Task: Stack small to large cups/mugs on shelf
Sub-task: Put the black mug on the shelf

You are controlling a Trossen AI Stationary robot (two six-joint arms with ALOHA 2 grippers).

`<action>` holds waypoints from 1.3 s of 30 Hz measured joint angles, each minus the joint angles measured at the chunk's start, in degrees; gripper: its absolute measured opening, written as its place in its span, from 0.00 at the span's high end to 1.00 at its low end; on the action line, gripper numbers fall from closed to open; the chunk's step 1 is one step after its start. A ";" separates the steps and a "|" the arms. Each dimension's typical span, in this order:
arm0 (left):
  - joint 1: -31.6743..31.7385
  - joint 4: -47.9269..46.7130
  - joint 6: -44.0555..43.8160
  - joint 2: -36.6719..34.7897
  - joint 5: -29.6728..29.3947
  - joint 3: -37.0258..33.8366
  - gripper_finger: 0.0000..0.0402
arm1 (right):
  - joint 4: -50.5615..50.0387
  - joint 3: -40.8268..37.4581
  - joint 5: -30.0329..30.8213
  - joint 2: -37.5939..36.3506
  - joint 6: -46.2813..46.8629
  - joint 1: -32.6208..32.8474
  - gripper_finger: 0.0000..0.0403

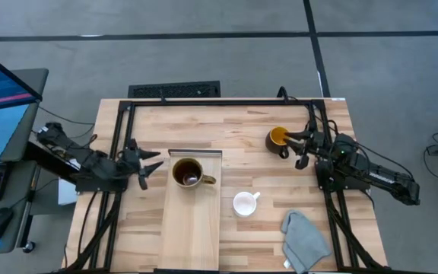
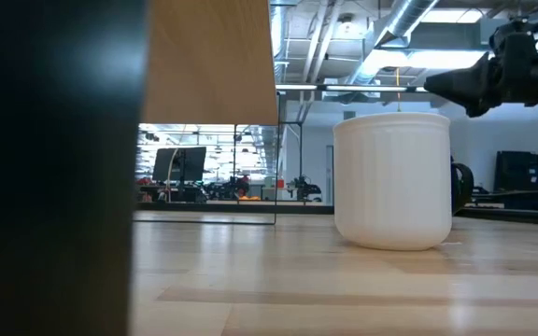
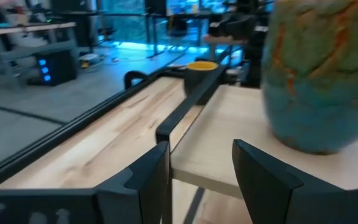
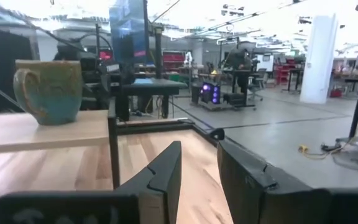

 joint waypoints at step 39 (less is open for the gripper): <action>26.18 1.17 13.62 -12.75 38.90 -5.70 0.58 | -9.04 3.75 9.11 7.75 1.94 6.04 0.69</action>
